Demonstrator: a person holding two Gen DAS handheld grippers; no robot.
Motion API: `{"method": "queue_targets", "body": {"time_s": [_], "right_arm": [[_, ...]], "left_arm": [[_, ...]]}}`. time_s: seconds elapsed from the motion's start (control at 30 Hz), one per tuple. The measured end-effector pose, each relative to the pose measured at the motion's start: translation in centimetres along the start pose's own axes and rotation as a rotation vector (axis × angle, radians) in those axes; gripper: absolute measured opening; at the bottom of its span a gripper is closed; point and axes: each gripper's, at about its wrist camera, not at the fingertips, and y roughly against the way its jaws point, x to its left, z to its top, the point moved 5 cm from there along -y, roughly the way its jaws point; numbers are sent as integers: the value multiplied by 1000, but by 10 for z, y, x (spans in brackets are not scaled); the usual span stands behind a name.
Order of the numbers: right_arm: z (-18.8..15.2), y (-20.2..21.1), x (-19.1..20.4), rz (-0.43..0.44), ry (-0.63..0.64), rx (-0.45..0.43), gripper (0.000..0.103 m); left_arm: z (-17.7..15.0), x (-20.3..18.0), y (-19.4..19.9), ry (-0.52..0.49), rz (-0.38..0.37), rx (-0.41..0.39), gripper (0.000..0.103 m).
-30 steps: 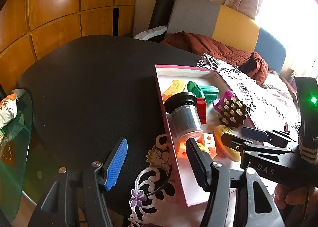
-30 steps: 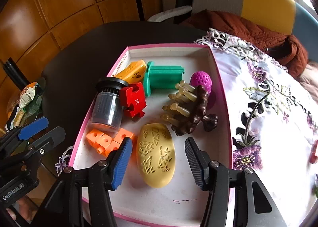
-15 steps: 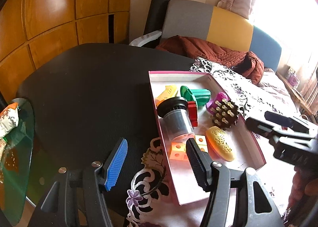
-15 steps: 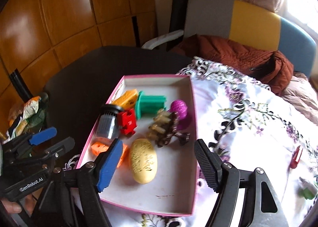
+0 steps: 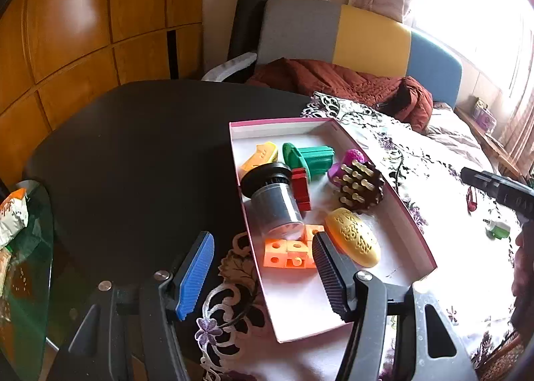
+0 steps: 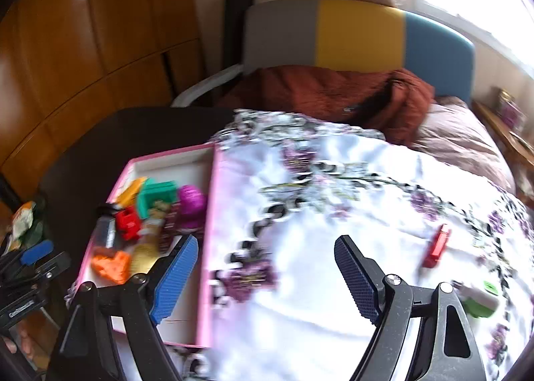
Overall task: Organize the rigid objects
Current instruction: 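Move both grippers back over the red cylinder and white plug device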
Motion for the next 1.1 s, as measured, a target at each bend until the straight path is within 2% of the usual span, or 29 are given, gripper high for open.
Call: {"method": "queue_targets", "body": {"time_s": [0.23, 0.43, 0.57, 0.63, 0.73, 0.8, 0.87, 1.1], "right_arm": [[4, 18, -81, -139, -81, -30, 88], [0, 38, -176, -311, -191, -75, 93], [-27, 56, -255, -479, -416, -129, 94], [-47, 59, -289, -540, -585, -75, 95], [-65, 75, -324, -481, -824, -137, 96], [-75, 79, -332, -491, -890, -130, 97], [-83, 80, -337, -463, -948, -136, 97], [-85, 73, -335, -416, -971, -112, 98]], "left_arm": [[5, -14, 3, -39, -16, -6, 62], [13, -32, 6, -66, -53, -25, 62], [21, -48, 5, -80, -81, -23, 62], [23, -60, 3, -103, -99, -16, 62], [25, -89, -2, -155, -145, 2, 62], [24, -113, -6, -198, -178, 21, 62], [24, -139, -10, -243, -220, 37, 62], [18, -237, -28, -398, -368, 90, 62]]}}
